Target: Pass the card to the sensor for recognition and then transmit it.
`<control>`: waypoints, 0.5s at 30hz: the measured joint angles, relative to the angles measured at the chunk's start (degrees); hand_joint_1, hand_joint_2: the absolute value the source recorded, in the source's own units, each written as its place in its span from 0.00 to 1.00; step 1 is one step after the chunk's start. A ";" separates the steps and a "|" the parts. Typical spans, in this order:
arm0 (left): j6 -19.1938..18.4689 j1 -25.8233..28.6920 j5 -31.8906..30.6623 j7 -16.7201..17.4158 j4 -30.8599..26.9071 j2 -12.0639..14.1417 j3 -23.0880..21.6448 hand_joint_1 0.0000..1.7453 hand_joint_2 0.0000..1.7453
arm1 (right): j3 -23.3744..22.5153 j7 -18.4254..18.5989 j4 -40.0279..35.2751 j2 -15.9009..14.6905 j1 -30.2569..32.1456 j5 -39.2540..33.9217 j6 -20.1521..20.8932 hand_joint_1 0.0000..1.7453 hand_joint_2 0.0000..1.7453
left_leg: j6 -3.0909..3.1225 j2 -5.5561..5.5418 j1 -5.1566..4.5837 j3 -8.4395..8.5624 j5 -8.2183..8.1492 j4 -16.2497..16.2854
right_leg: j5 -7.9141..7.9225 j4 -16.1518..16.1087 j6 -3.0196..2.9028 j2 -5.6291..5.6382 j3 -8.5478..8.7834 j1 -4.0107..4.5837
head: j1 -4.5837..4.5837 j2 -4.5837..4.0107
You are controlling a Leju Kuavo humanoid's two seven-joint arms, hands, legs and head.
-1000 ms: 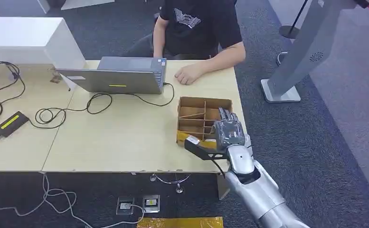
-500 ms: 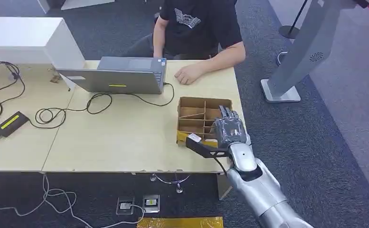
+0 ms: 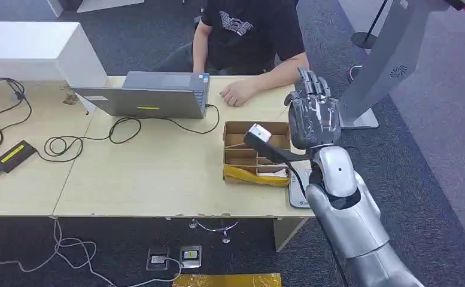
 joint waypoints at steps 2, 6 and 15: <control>-0.04 -0.01 -0.30 -0.20 0.00 0.00 -0.02 0.00 0.00 | -0.79 -1.55 -0.99 -0.07 -0.03 -3.66 -0.06 1.00 1.00 | 0.00 0.01 0.00 0.00 0.00 -0.01 | 0.00 0.00 0.00 0.01 0.01 0.00 | 0.00 0.00; -0.26 -0.06 -0.37 -0.35 0.00 -0.02 -0.41 0.00 0.00 | -1.77 -4.61 0.28 0.00 -0.40 -12.02 -2.14 1.00 1.00 | 0.00 0.00 0.00 -0.01 0.00 -0.01 | 0.00 0.00 0.00 0.00 0.01 0.00 | 0.00 0.00; -0.26 -0.19 -0.50 -0.87 0.00 0.00 -1.38 0.00 0.00 | -2.93 -9.88 11.87 1.68 -4.07 -21.03 -4.83 1.00 1.00 | -0.01 0.00 0.00 -0.02 0.00 -0.01 | 0.00 0.01 0.00 -0.02 0.01 0.00 | -0.02 0.00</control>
